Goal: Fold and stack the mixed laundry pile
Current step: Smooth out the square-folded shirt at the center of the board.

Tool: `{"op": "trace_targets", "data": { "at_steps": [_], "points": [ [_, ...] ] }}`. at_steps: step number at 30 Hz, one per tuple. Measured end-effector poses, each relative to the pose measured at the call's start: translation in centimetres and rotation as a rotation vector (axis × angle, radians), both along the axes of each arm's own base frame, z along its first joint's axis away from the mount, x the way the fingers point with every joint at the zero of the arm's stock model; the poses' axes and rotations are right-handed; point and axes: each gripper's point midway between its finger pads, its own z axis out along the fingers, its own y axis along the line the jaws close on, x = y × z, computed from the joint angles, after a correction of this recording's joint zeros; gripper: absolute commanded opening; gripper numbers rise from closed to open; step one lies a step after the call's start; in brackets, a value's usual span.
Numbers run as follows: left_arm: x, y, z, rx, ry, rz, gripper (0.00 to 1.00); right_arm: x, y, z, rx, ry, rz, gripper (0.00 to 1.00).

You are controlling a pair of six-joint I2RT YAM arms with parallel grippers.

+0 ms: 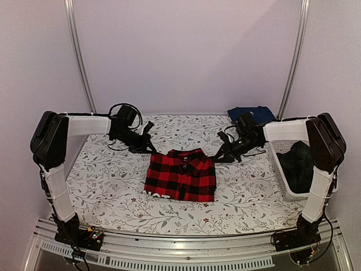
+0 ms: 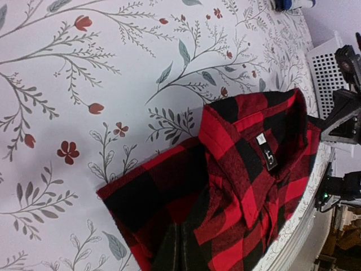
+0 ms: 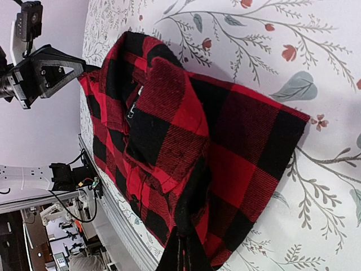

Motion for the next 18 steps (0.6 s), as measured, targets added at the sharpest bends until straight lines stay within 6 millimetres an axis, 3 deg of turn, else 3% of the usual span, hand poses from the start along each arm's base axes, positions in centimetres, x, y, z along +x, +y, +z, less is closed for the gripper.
{"op": "trace_targets", "data": {
  "at_steps": [3, 7, 13, 15, 18],
  "points": [
    [0.5, 1.2, 0.8, -0.011, -0.016, 0.023, 0.0, 0.7, 0.4, 1.4, 0.011, -0.037, -0.007, 0.0],
    [0.9, 2.8, -1.0, 0.0, 0.012, 0.055, 0.0, 1.8, 0.7, 1.5, 0.007, -0.064, -0.022, 0.0],
    [0.9, 2.8, -5.5, 0.011, 0.088, 0.053, 0.0, 3.1, 0.3, -3.2, -0.086, -0.015, -0.066, 0.0],
    [0.7, 2.4, -5.8, 0.011, 0.091, 0.042, 0.0, 3.0, -0.1, -4.2, -0.116, -0.001, -0.075, 0.0],
    [0.7, 1.8, -4.9, 0.003, 0.065, 0.03, 0.0, 3.1, -0.4, -3.8, -0.13, -0.015, -0.084, 0.0]
  ]
}}
